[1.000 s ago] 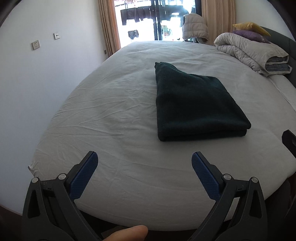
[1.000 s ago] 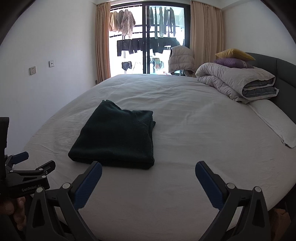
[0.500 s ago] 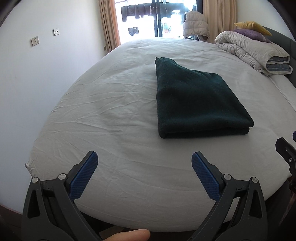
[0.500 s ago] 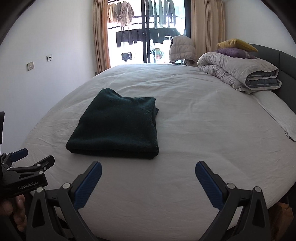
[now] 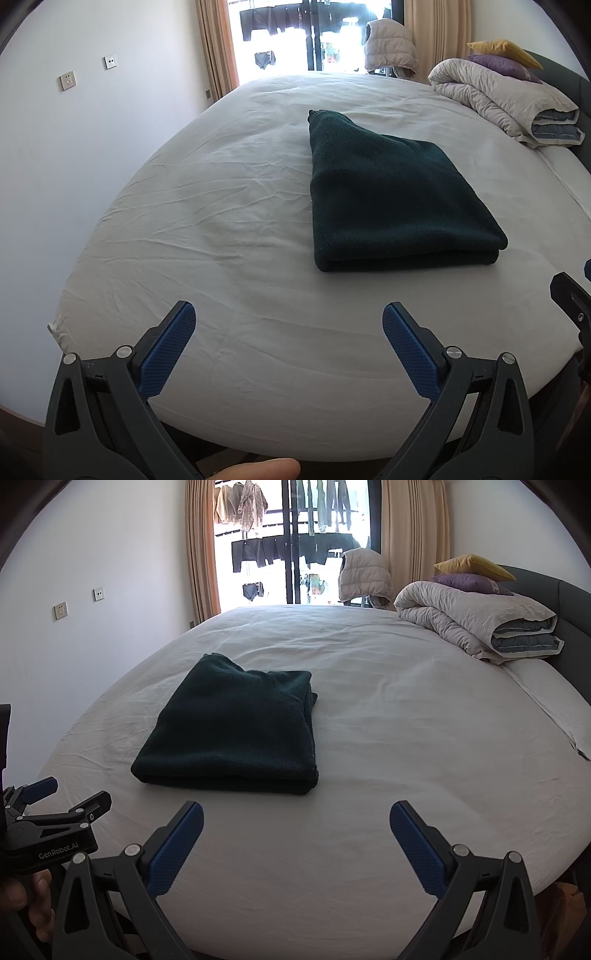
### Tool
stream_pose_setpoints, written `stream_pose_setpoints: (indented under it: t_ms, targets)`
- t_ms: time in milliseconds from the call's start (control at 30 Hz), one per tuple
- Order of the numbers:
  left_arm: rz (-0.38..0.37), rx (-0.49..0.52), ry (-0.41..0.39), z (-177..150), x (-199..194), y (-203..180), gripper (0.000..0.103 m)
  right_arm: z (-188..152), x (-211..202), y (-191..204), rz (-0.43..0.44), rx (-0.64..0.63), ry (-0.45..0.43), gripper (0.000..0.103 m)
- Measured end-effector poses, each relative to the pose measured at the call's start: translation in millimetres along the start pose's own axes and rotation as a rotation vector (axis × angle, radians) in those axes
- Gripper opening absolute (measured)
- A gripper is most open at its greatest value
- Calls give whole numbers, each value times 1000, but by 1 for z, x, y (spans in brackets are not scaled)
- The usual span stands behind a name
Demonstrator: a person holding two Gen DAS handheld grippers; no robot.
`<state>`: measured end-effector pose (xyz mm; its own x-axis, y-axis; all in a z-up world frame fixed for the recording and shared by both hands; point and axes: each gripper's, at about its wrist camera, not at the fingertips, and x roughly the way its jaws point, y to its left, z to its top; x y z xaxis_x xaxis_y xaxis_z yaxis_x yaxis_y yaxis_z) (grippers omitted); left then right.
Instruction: Fold small clothes
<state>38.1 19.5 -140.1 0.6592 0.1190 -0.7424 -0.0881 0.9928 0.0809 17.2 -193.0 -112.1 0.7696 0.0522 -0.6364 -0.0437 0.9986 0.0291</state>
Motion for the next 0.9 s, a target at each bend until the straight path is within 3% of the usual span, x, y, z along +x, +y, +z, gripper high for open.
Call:
stream_pose_setpoints:
  t_ms: [900]
  targets:
    - [1, -6, 9, -2, 3, 0, 103, -1, 4, -1, 9, 6, 14, 103]
